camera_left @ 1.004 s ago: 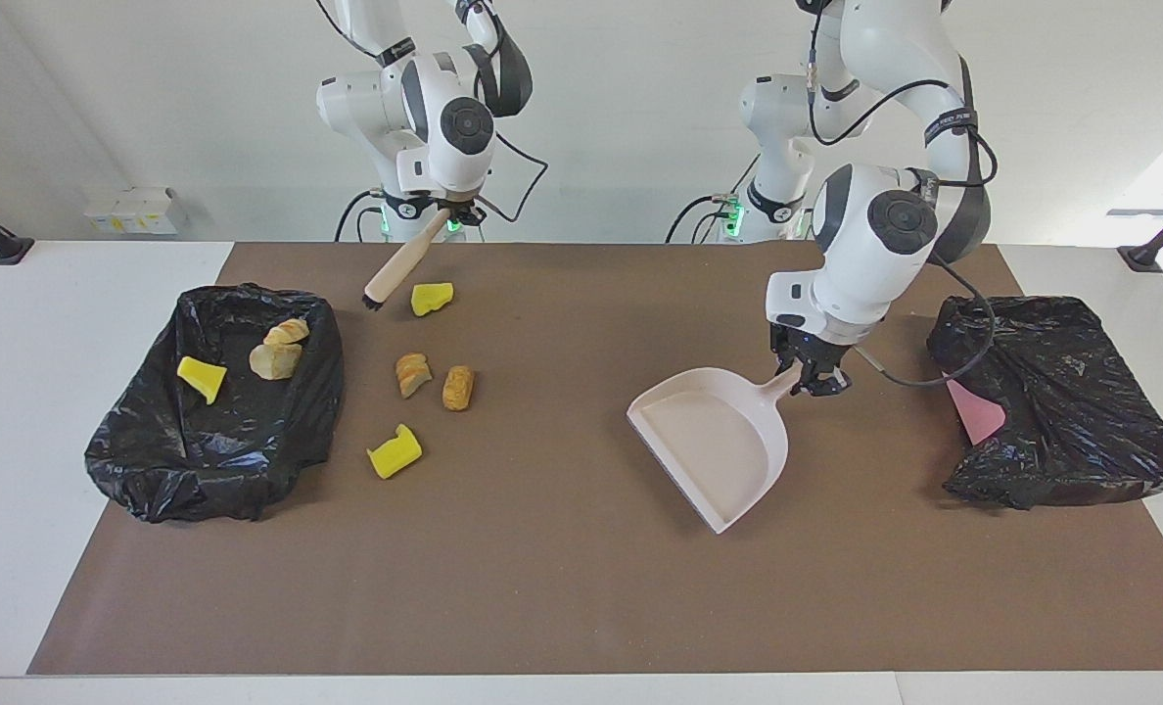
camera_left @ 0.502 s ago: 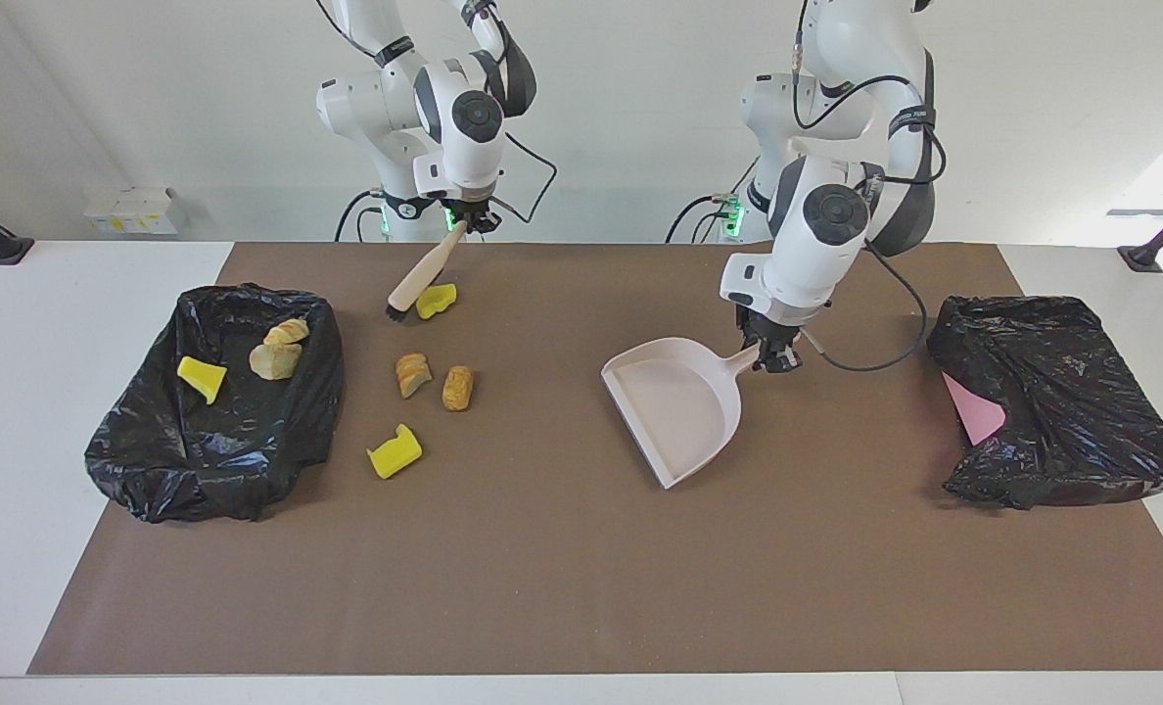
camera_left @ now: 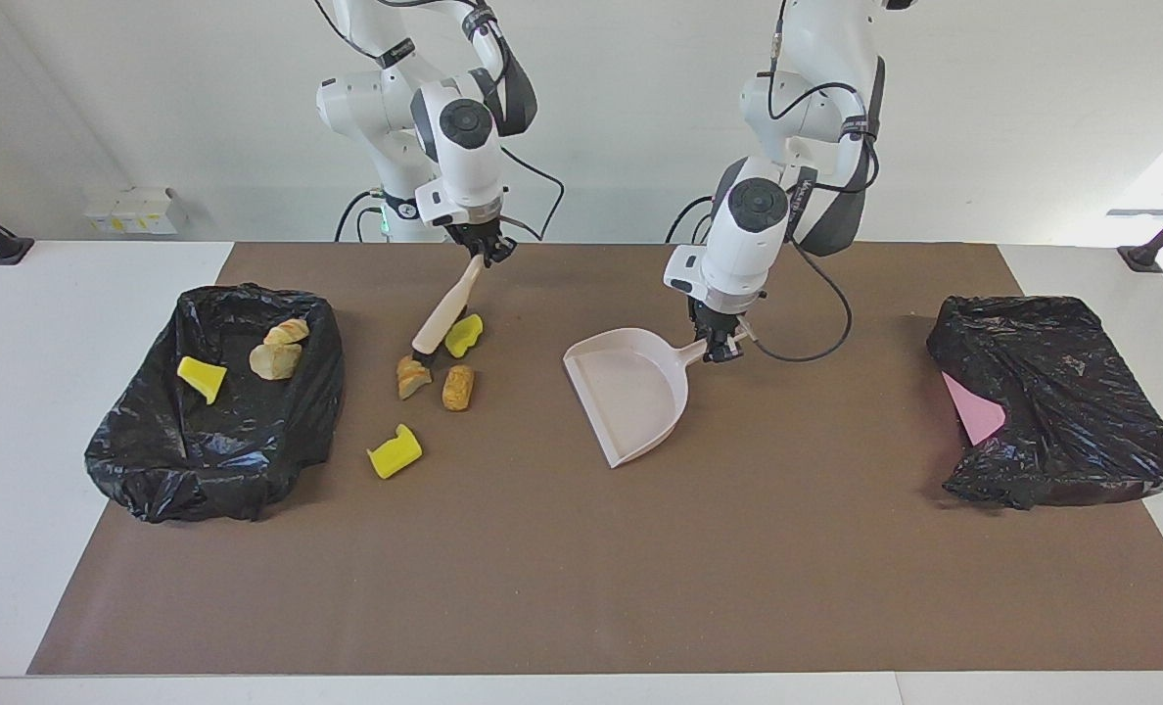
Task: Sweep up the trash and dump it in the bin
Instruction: 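Sweep the sponge and chunks into the dustpan with the right gripper, then move the brush with the right gripper toward the far pieces near the bag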
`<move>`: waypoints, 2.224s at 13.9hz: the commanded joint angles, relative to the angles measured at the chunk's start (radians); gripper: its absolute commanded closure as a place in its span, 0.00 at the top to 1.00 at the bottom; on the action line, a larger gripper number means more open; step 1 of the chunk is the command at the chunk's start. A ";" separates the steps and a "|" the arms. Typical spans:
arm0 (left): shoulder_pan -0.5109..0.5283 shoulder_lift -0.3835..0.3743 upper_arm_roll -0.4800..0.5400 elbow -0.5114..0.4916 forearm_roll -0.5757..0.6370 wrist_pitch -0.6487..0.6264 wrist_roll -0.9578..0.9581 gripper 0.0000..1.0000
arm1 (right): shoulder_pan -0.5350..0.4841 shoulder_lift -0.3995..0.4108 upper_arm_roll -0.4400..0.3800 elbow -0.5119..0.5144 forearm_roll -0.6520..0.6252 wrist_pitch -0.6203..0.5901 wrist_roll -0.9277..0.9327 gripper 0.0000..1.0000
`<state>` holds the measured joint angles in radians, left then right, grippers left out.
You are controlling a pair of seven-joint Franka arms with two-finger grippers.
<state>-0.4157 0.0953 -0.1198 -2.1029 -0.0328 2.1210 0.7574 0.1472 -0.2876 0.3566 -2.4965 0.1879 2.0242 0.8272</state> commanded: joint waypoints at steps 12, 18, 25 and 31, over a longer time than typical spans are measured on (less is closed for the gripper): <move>-0.011 -0.043 0.015 -0.046 -0.013 0.028 -0.003 0.00 | 0.127 0.312 0.007 0.320 0.025 0.053 -0.441 0.00; -0.011 -0.043 0.015 -0.046 -0.012 0.030 -0.004 0.00 | 0.198 0.300 0.001 0.459 0.033 -0.100 -0.430 0.00; -0.009 -0.043 0.017 -0.046 -0.013 0.030 -0.003 0.00 | 0.111 0.306 -0.005 0.599 -0.077 -0.255 -0.428 0.00; -0.009 -0.043 0.017 -0.046 -0.013 0.030 0.000 0.00 | -0.141 0.314 -0.005 0.527 -0.264 -0.254 -0.501 0.00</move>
<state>-0.4160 0.0886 -0.1141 -2.1133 -0.0328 2.1261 0.7553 0.0544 0.0460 0.3397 -1.9294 -0.0217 1.7776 0.3392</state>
